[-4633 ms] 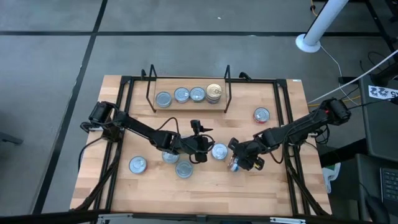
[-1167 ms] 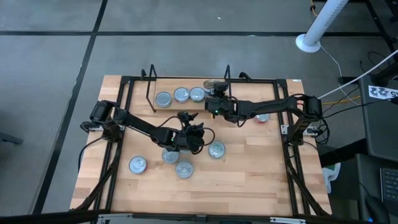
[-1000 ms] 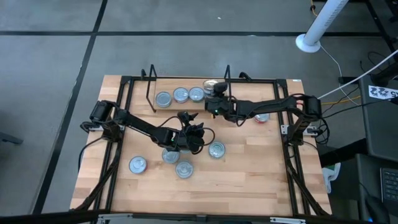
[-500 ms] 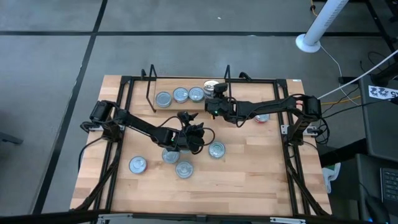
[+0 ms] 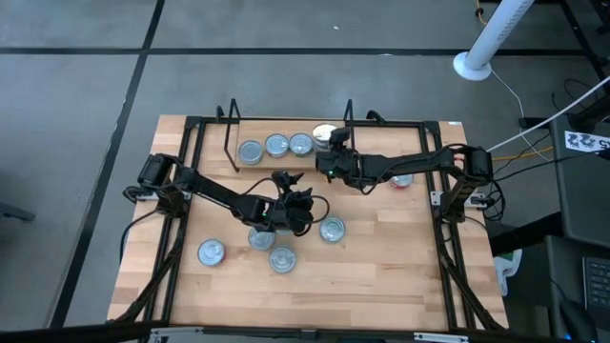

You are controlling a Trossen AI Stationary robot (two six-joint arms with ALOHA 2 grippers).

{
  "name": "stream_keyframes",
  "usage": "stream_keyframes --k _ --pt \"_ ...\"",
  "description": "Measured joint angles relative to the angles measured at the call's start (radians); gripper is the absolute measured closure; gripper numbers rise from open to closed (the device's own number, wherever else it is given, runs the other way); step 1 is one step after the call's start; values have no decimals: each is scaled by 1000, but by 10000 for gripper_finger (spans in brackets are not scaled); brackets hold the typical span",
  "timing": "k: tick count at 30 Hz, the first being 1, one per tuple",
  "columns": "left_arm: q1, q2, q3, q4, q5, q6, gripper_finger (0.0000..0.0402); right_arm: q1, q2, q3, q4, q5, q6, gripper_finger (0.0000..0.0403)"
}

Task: Stack canned seafood by type on shelf
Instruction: Stack the blue-pink tuna can on top of the blue-pink tuna can on the shelf

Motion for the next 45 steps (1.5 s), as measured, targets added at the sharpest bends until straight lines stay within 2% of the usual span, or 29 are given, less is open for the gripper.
stream_keyframes --k 7,16,27,34,45 --pt "0 0 0 0 0 -4 129 -18 -2 2 -7 -70 0 143" --pt "0 0 0 1 0 -5 129 -65 -2 2 -19 -62 -30 143" --pt "0 0 0 1 1 -20 129 -63 -2 2 -27 -56 -34 143" --pt "0 0 0 1 1 -21 129 -63 -2 2 -28 -57 -104 143" --pt "0 0 1 2 1 -27 129 -64 -4 21 -63 -100 -150 143"
